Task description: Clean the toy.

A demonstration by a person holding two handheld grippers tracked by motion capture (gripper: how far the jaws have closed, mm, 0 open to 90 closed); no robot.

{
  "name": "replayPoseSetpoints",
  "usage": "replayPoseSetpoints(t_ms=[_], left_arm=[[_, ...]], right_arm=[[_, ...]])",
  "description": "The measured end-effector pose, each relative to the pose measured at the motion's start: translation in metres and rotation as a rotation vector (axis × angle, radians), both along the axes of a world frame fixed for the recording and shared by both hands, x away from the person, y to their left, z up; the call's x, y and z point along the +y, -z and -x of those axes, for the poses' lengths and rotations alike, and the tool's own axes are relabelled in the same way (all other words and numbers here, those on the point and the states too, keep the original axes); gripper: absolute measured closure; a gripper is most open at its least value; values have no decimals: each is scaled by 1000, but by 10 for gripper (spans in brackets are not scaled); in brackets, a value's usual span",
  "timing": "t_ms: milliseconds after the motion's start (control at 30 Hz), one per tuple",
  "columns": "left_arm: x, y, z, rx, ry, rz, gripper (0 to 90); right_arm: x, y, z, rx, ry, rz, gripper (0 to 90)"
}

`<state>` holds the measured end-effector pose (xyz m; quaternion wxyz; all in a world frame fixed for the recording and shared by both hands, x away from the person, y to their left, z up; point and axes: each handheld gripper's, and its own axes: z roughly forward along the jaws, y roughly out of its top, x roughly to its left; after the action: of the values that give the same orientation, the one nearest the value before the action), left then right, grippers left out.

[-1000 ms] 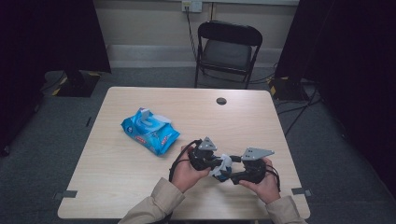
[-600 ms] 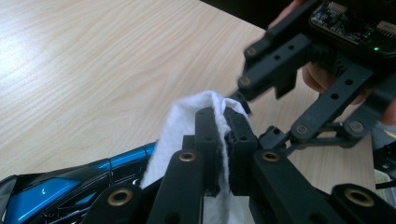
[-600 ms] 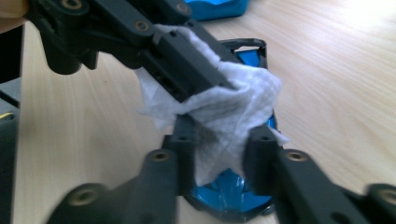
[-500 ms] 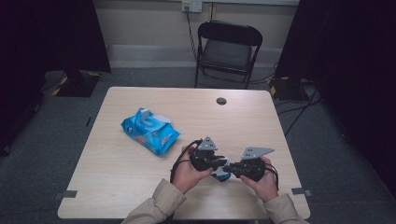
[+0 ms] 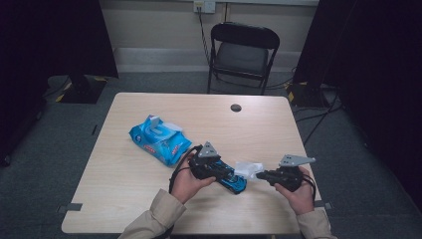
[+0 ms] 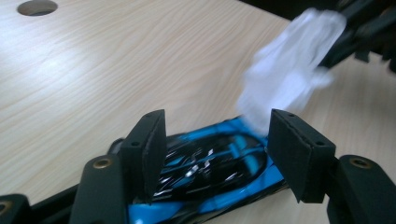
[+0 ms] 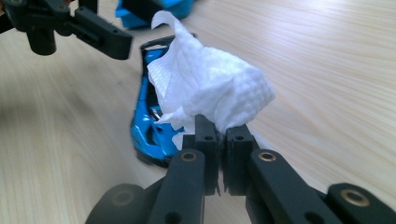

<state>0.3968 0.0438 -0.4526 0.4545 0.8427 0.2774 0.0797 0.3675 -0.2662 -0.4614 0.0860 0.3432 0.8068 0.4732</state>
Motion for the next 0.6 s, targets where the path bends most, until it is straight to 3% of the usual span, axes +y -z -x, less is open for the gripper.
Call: replayPoseSetpoints(t_ms=[100,233,433,500,600], left_arm=[[-2,7,-1,-6,15,-54,314],[-9,18,-3,-8,24,-96,265],[-14,23,-6,-9,44,-102,204],[-14,24,-10,7,45,-105,186],[-15,27,-11,-2,44,-115,175]], right_arm=[[-10,-1,3,8,15,28,868],[-12,5,10,32,42,108,865],[-10,15,15,49,33,143,835],[-11,18,14,56,36,145,816],[-12,21,14,65,39,144,815]])
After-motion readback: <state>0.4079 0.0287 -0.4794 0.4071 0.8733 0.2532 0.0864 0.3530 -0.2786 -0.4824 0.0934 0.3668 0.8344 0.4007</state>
